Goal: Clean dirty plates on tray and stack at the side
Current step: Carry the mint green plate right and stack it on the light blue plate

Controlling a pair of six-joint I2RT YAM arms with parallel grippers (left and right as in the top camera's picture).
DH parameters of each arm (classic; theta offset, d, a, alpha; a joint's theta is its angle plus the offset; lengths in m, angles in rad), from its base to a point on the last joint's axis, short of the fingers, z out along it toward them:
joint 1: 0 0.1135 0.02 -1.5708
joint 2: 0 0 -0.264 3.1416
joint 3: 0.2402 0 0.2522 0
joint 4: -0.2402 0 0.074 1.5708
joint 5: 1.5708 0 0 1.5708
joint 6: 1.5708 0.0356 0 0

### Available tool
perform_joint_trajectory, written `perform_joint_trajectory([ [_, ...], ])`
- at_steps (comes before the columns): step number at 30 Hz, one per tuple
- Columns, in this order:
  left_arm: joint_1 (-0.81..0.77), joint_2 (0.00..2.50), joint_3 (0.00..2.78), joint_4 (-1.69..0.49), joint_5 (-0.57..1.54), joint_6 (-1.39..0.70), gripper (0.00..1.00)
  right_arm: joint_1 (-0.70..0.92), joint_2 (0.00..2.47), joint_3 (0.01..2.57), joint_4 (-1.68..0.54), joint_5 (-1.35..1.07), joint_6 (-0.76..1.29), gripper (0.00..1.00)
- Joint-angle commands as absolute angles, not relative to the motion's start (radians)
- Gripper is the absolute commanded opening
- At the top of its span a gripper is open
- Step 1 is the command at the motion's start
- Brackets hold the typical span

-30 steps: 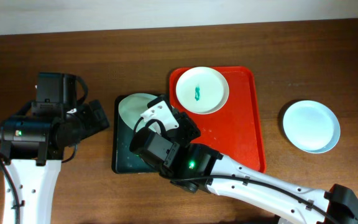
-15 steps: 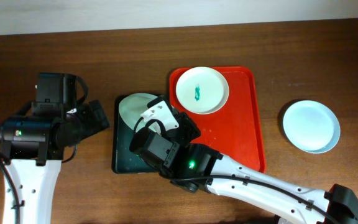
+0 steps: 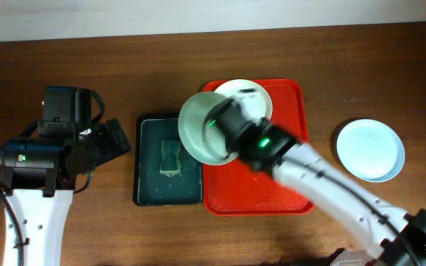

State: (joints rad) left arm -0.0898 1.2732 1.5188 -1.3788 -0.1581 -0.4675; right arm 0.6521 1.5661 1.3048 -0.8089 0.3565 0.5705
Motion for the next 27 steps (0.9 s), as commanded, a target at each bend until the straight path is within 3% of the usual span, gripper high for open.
perform_joint_trajectory([
  [1, -0.084, 1.266, 1.521, -1.379, -0.165, -0.466, 0.99, 0.442, 1.519, 1.322, -0.817, -0.163, 0.596, 0.04],
  [4, -0.084, 1.266, 1.521, -1.379, -0.165, -0.466, 0.99, 0.222, 1.477, 1.322, -0.877, -0.261, 0.548, 0.04],
  [14, -0.084, 1.266, 1.521, -1.379, -0.165, -0.466, 0.99, -0.488, 1.467, 1.265, -1.093, -0.246, 0.37, 0.04],
  [21, -0.084, 1.266, 1.521, -1.379, -0.165, -0.466, 0.99, -0.798, 1.469, 1.113, -0.966, -0.149, 0.379, 0.04],
  [27, -0.084, 1.266, 1.521, -1.379, -0.165, -0.466, 0.99, -0.836, 1.47, 1.009, -0.882, -0.188, 0.397, 0.06],
])
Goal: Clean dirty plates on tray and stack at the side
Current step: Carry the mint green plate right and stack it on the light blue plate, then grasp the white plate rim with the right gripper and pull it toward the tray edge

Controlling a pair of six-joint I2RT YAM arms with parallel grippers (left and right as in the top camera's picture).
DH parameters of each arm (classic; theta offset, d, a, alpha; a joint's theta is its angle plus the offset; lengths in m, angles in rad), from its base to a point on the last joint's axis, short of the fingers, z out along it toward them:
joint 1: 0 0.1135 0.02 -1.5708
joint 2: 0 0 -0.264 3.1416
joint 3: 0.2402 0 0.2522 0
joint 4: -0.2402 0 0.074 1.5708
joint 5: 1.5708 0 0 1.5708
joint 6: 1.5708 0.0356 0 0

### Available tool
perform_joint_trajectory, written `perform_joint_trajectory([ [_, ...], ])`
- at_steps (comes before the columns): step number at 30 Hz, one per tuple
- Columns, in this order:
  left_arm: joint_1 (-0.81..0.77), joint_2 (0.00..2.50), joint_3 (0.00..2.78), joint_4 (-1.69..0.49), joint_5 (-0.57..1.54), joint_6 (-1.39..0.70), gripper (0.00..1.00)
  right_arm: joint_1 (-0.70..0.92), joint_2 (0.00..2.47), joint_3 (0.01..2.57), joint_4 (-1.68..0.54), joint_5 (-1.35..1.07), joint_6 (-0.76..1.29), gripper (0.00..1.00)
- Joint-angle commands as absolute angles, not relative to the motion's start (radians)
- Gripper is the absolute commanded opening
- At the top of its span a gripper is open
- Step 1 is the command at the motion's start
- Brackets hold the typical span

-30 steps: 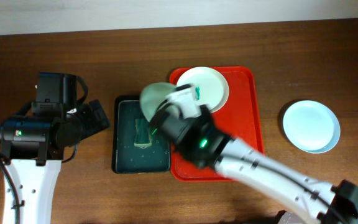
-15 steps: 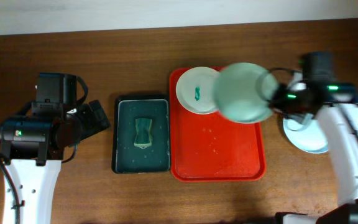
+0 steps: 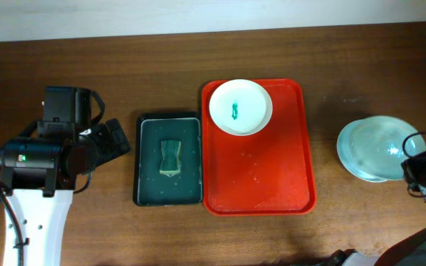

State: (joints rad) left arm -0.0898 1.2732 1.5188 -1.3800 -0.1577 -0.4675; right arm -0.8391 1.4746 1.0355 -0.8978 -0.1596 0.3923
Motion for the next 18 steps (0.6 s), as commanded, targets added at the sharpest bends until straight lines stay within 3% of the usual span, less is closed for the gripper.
perform_joint_trajectory([
  [1, -0.084, 1.266, 1.521, -1.379, -0.165, -0.466, 1.0, -0.831, 1.47, 1.008, -0.881, -0.186, 0.397, 0.18],
  [2, -0.084, 1.266, 1.521, -1.379, -0.165, -0.466, 0.99, -0.827, 1.47, 1.008, -0.874, -0.184, 0.397, 0.33],
  [5, -0.084, 1.266, 1.521, -1.379, -0.165, -0.466, 0.99, -0.811, 1.468, 1.019, -0.891, -0.236, 0.397, 0.36],
  [9, -0.084, 1.266, 1.521, -1.379, -0.165, -0.466, 0.99, -0.732, 1.428, 1.091, -0.957, -0.476, 0.321, 0.37],
  [15, -0.084, 1.266, 1.521, -1.379, -0.165, -0.466, 0.99, -0.346, 1.39, 1.313, -1.113, -0.428, 0.167, 0.38],
  [18, -0.084, 1.266, 1.521, -1.379, -0.165, -0.466, 0.99, -0.093, 1.4, 1.349, -1.058, -0.286, 0.138, 0.47],
])
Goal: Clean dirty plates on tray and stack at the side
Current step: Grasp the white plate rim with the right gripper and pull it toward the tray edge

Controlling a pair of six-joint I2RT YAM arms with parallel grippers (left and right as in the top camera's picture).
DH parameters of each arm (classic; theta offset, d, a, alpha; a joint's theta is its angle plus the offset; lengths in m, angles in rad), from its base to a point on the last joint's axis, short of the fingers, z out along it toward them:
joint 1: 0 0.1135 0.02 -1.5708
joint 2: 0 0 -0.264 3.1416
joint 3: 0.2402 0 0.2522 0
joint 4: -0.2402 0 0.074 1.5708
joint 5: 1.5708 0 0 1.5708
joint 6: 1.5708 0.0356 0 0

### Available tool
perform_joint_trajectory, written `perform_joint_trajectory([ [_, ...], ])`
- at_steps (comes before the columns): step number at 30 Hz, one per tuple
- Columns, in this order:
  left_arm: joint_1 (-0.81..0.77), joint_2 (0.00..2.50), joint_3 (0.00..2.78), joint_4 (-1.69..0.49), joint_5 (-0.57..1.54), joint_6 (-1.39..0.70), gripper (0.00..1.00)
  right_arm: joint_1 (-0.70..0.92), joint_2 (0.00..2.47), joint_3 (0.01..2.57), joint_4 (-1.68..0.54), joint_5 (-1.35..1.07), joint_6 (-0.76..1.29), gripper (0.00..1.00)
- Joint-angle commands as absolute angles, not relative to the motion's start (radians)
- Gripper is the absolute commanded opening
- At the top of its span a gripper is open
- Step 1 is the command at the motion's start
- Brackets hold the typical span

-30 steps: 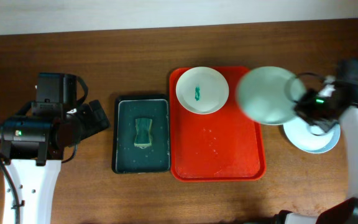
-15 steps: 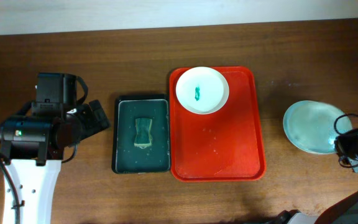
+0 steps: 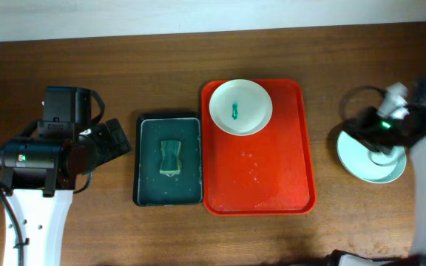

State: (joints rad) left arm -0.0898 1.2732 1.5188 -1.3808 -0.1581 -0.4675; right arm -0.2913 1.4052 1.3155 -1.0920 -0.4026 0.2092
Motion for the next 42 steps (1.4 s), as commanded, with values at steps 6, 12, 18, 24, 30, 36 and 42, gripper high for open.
perform_joint_trajectory([
  [6, -0.084, 1.266, 1.521, -1.379, -0.165, -0.466, 0.99, 0.172, 1.531, 1.348, -0.877, -0.007, 0.159, 0.5],
  [12, -0.084, 1.266, 1.521, -1.379, -0.165, -0.466, 0.99, 0.175, 1.788, 1.348, -0.639, -0.022, 0.21, 0.49],
  [18, -0.084, 1.266, 1.521, -1.379, -0.165, -0.466, 0.99, 0.176, 2.025, 1.348, -0.45, -0.052, 0.218, 0.49],
  [24, -0.084, 1.266, 1.521, -1.379, -0.165, -0.466, 1.0, 0.174, 2.041, 1.35, -0.504, -0.069, 0.277, 0.04],
  [30, -0.084, 1.266, 1.521, -1.379, -0.165, -0.466, 0.99, 0.169, 1.887, 1.351, -0.696, -0.131, 0.298, 0.04],
  [36, -0.084, 1.266, 1.521, -1.379, -0.165, -0.466, 0.99, 0.171, 1.711, 1.332, -1.028, -0.131, 0.34, 0.04],
  [42, -0.084, 1.266, 1.521, -1.379, -0.165, -0.466, 0.99, 0.228, 1.597, 1.066, -0.977, -0.133, 0.53, 0.04],
])
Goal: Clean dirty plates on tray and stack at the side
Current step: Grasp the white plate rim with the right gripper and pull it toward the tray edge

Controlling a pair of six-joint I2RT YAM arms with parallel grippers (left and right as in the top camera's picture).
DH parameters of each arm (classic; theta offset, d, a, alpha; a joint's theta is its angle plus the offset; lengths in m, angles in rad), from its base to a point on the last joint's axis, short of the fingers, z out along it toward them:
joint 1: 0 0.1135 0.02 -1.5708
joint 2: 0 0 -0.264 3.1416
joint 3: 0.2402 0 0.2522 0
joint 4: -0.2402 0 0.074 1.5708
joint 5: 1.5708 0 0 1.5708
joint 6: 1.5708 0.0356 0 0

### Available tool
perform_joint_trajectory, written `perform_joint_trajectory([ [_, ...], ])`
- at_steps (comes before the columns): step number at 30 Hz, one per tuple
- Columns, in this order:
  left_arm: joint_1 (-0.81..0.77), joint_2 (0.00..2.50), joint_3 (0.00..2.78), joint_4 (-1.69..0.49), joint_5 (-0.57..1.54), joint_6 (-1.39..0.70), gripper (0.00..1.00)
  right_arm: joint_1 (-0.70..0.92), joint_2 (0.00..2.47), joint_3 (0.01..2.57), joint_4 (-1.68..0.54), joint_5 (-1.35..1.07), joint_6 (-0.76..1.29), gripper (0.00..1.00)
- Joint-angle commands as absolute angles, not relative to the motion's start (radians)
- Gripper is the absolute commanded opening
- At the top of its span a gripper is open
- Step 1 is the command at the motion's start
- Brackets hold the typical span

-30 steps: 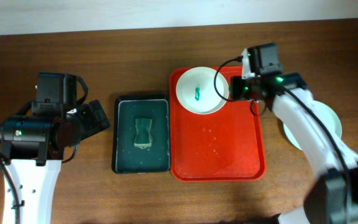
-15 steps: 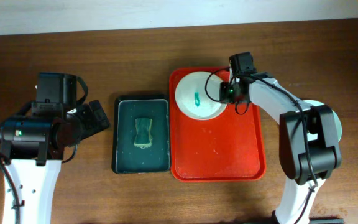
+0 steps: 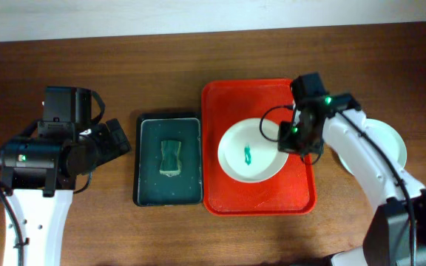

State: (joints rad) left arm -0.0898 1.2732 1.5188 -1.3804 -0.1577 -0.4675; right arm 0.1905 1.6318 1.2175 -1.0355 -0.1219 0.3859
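Note:
A white plate with a green smear lies in the middle of the red tray. My right gripper is at the plate's right rim and looks shut on it. At the far right, a stack of pale blue plates rests on the table, partly covered by my right arm. My left gripper sits left of the dark basin, away from the plates; its jaws do not show clearly.
A dark green basin holding a sponge stands just left of the tray. The left arm's body fills the table's left side. The wooden table's far edge runs along the top.
My right gripper has moved from above the stack at the right onto the tray and is at the white plate's rim. That plate sits lower, at the tray's middle instead of its top.
My right gripper held a pale plate above the tray's left edge. Then that plate was over the plate at the far right, then resting on it with the gripper above. Now the gripper is back on the tray at the smeared white plate, which has shifted.

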Motion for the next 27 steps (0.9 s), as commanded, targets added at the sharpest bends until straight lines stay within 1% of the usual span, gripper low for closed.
perform_joint_trajectory([
  [1, -0.084, 1.266, 1.521, -1.379, -0.165, -0.466, 0.99, 0.233, 1.586, 1.019, -0.924, -0.147, 0.572, 0.04],
  [4, -0.084, 1.266, 1.521, -1.379, -0.165, -0.466, 0.99, 0.236, 1.571, 0.881, -0.754, -0.205, 0.685, 0.04],
  [6, -0.084, 1.266, 1.521, -1.379, -0.165, -0.466, 0.99, 0.236, 1.571, 0.829, -0.692, -0.203, 0.701, 0.04],
  [7, -0.084, 1.266, 1.521, -1.379, -0.165, -0.466, 0.99, 0.235, 1.571, 0.817, -0.688, -0.202, 0.69, 0.09],
  [10, -0.084, 1.266, 1.521, -1.379, -0.165, -0.466, 0.99, 0.235, 1.561, 0.821, -0.692, -0.199, 0.599, 0.19],
  [11, -0.084, 1.266, 1.521, -1.379, -0.165, -0.466, 0.99, 0.235, 1.547, 0.825, -0.698, -0.199, 0.575, 0.21],
  [15, -0.084, 1.266, 1.521, -1.379, -0.165, -0.466, 0.99, 0.234, 1.404, 0.855, -0.76, -0.162, 0.446, 0.3],
  [17, -0.084, 1.266, 1.521, -1.379, -0.165, -0.466, 0.99, 0.235, 1.305, 0.869, -0.8, -0.162, 0.353, 0.31],
  [20, -0.084, 1.266, 1.521, -1.376, -0.149, -0.476, 0.99, 0.235, 1.165, 0.87, -0.843, -0.162, 0.274, 0.31],
  [23, -0.084, 1.266, 1.521, -1.361, -0.066, -0.479, 1.0, 0.235, 1.05, 0.87, -0.882, -0.162, 0.265, 0.31],
  [27, -0.115, 1.301, 1.511, -1.343, -0.043, -0.417, 0.99, 0.235, 0.954, 0.87, -0.937, -0.162, 0.266, 0.33],
])
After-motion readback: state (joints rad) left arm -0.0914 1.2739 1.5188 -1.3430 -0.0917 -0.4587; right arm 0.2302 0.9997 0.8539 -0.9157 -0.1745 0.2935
